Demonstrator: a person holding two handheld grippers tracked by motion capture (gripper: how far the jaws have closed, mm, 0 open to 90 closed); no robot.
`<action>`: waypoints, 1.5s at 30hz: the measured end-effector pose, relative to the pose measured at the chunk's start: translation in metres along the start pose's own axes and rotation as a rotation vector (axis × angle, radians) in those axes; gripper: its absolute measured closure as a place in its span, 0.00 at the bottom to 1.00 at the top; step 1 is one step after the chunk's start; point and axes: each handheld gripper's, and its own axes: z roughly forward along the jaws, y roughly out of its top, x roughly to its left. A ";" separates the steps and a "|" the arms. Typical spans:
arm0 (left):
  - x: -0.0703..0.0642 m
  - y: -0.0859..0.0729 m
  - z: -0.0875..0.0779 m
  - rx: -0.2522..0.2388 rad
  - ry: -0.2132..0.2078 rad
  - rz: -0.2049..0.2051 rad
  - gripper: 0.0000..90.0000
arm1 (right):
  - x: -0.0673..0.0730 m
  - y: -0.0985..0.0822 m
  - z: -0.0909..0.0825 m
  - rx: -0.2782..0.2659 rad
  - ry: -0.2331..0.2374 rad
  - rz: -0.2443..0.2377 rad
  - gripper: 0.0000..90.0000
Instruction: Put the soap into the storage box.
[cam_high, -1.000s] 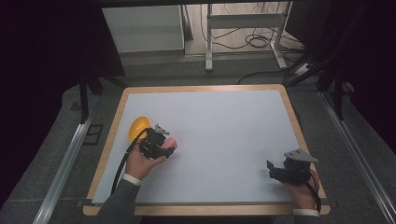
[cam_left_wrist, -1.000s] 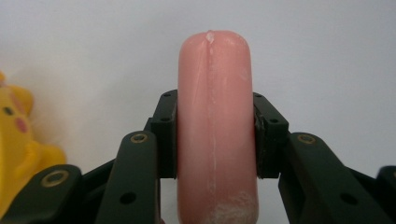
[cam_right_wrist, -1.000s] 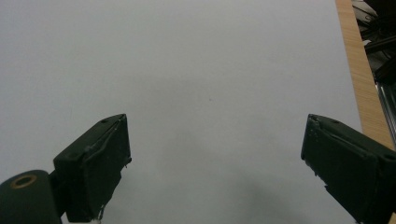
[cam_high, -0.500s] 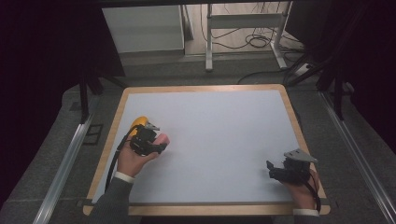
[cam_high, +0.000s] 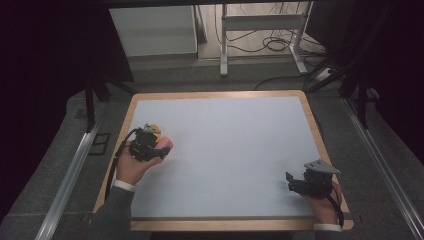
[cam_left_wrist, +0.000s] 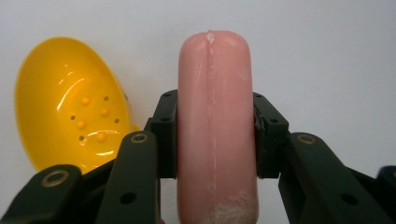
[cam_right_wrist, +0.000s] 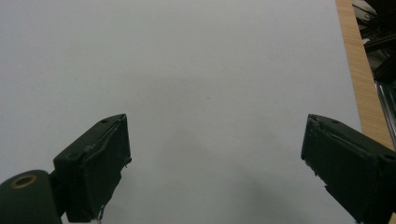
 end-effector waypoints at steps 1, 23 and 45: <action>0.000 0.000 0.000 0.000 0.000 0.000 0.67 | 0.000 0.000 0.000 0.000 0.000 0.000 0.09; 0.028 0.003 -0.010 -0.021 0.036 -0.055 0.67 | 0.002 0.000 0.000 0.007 -0.002 -0.002 0.09; 0.054 0.015 0.002 -0.010 0.066 -0.120 0.67 | 0.002 0.000 0.001 0.008 -0.005 -0.005 0.09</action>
